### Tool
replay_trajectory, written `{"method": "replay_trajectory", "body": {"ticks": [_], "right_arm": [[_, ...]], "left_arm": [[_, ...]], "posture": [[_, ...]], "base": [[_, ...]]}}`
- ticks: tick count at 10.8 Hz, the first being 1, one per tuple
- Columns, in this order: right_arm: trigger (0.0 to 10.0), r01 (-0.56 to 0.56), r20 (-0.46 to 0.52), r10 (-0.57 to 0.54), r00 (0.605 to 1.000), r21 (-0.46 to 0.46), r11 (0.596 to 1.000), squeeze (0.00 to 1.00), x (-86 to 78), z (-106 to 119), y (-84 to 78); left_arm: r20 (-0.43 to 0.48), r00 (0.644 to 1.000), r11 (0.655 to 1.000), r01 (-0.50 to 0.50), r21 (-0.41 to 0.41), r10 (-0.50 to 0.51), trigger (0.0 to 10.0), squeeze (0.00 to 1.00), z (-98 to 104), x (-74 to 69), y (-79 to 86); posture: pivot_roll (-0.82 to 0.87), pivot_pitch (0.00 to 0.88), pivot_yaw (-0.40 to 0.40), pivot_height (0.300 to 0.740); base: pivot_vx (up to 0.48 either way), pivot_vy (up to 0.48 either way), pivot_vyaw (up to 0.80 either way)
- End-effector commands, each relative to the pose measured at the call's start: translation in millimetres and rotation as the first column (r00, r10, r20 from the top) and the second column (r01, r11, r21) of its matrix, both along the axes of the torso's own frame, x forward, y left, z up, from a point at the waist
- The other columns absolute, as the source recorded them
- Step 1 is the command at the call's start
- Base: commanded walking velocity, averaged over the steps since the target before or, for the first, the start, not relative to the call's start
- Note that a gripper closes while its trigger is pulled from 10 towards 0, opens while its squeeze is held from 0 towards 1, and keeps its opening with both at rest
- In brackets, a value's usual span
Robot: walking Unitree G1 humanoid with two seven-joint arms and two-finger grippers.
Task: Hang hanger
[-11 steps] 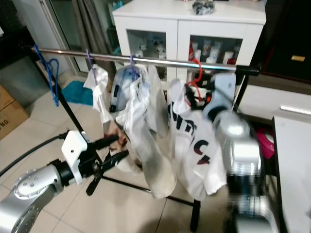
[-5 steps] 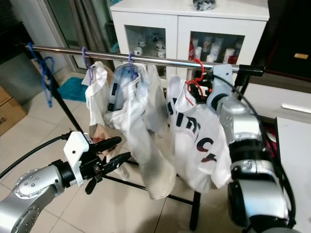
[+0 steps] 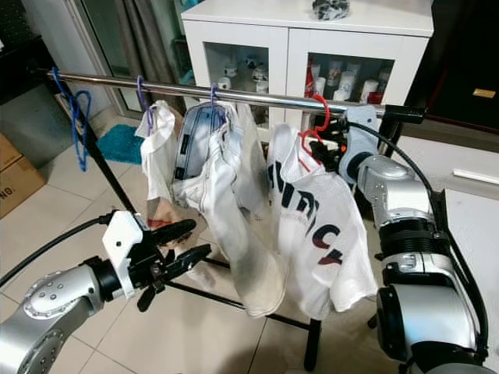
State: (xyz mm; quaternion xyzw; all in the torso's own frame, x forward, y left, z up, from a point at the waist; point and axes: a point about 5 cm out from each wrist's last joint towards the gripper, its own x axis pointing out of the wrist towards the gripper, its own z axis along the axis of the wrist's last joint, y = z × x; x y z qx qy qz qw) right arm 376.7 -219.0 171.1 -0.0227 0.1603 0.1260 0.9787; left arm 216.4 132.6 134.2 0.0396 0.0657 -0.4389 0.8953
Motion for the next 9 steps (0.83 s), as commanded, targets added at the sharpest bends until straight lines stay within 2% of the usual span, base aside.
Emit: {"method": "replay_trajectory", "body": {"ticks": [1, 9], "right_arm": [[0.0, -0.028, -0.009, 0.028, 1.000, 0.018, 0.999, 0.00, 2.7, 1.2, 8.2], [0.0, -0.059, -0.009, 0.059, 0.998, 0.024, 0.998, 0.00, 2.4, 4.9, 9.6]], "left_arm": [[0.013, 1.000, 1.000, 0.012, 0.007, -0.012, 10.0, 0.00, 3.6, 1.8, 0.0], [0.020, 1.000, 1.000, 0.001, 0.011, -0.001, 10.0, 0.00, 3.2, 4.9, 1.1]], "posture": [[-0.10, 0.000, 0.095, 0.740], [-0.10, 0.000, 0.098, 0.740]], "base": [[0.000, 0.000, 0.00], [0.000, 0.000, 0.00]]}}
